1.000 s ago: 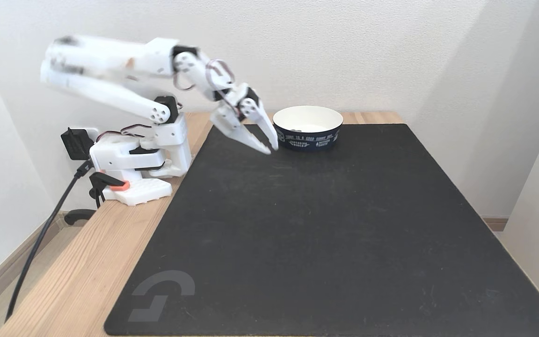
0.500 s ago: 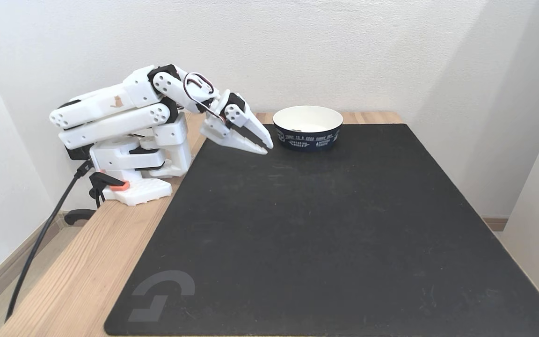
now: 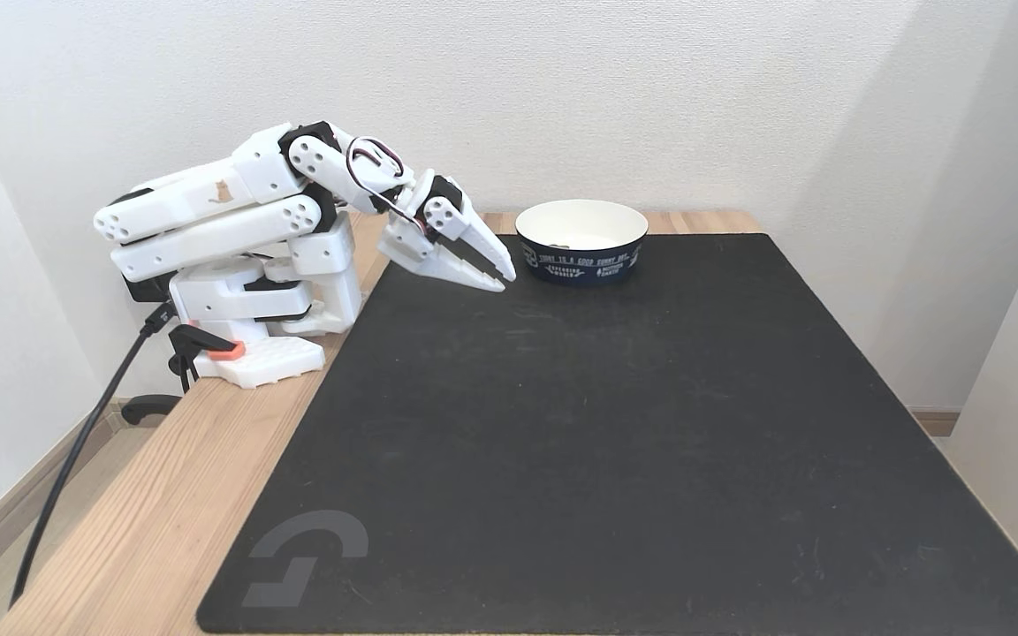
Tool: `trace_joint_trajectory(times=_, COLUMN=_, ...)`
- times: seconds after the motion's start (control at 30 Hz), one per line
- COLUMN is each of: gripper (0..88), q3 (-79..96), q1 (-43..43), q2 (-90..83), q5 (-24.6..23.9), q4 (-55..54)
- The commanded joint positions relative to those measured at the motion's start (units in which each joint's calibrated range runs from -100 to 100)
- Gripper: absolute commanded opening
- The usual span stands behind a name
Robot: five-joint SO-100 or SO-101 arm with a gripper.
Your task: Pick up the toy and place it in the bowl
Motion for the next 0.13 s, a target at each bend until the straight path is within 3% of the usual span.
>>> trace_joint_trajectory(times=0.0, gripper=5.9, q3=0.3, q1=0.2, q2=-0.5, q5=-0.2, q4=0.2)
trace_joint_trajectory(times=0.1, gripper=5.9, q3=0.3, q1=0.2, q2=-0.5, q5=-0.2, q4=0.2)
